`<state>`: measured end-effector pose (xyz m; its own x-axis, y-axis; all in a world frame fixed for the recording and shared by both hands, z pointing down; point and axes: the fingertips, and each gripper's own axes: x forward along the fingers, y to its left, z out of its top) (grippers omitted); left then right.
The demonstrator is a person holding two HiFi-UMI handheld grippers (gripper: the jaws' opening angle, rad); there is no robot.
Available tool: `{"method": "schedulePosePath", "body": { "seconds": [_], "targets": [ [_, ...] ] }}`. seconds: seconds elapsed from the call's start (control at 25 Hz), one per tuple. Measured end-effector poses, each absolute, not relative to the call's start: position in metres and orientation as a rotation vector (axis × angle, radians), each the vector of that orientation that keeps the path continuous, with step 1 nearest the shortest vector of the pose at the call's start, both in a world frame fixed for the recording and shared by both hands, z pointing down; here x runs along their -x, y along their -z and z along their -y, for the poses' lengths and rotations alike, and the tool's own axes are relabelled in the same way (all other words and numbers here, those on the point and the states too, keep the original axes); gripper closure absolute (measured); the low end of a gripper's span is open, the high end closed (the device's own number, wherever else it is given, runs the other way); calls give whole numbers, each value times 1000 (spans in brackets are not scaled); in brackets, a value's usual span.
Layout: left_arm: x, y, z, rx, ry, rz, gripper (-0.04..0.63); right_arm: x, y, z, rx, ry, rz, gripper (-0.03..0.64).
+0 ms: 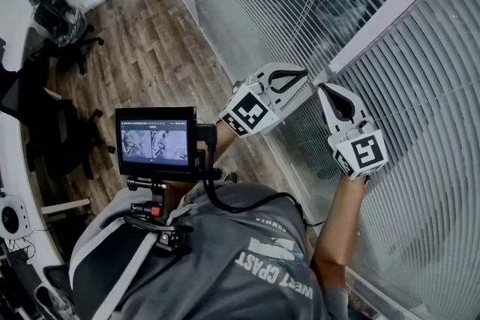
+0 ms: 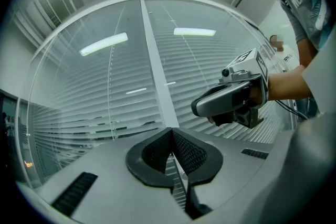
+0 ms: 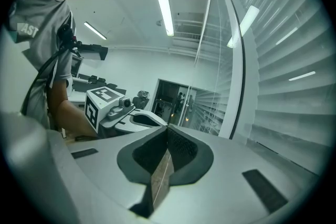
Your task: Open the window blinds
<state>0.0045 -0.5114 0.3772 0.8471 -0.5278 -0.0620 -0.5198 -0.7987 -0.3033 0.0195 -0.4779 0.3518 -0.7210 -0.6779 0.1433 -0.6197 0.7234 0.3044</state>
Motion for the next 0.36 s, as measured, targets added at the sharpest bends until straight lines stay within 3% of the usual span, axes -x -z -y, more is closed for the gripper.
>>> {"method": "schedulePosePath", "body": {
  "seconds": [0.36],
  "targets": [
    [-3,-382,510,2715,50,-781,591,-18,-355,478,-1027,341,2688,615]
  ]
}}
